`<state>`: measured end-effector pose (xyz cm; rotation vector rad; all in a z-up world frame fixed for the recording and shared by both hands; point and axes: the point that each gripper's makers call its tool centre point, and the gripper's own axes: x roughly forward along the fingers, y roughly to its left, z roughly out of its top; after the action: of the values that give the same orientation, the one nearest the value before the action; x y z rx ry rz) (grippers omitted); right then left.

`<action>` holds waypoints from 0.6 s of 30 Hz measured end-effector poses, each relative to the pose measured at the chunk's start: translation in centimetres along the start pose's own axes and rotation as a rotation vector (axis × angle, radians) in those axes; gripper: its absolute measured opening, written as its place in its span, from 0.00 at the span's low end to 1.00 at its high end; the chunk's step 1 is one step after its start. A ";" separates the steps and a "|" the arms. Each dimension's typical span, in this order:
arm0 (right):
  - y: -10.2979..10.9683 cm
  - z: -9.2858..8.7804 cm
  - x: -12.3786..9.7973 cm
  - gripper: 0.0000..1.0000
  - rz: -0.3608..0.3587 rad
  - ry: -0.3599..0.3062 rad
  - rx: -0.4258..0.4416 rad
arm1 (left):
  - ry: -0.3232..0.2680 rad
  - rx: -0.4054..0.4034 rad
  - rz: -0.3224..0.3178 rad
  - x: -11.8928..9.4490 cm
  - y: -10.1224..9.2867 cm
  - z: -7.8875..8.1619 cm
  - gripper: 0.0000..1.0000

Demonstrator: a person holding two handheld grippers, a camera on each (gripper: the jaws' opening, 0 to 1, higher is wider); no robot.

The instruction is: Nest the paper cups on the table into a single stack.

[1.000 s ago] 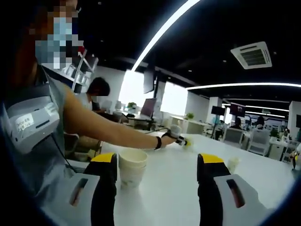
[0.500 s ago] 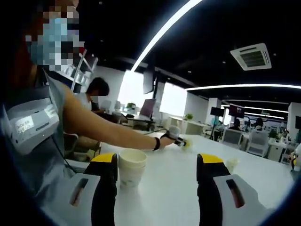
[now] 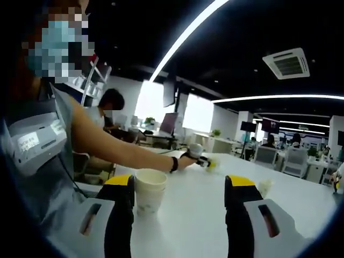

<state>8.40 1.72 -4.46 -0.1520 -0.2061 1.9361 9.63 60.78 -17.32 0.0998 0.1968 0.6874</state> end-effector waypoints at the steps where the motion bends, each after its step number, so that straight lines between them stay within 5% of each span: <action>1: 0.0 0.0 0.0 0.71 0.001 0.000 0.000 | 0.000 0.001 -0.004 -0.2 0.1 0.1 0.45; 18: 0.7 -0.4 0.8 0.71 0.025 0.007 0.011 | -0.026 0.042 -0.125 -3.1 -0.2 2.4 0.45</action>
<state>7.53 2.22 -4.99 -0.1544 -0.1895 1.9610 7.91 58.61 -14.58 0.1354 0.1905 0.5578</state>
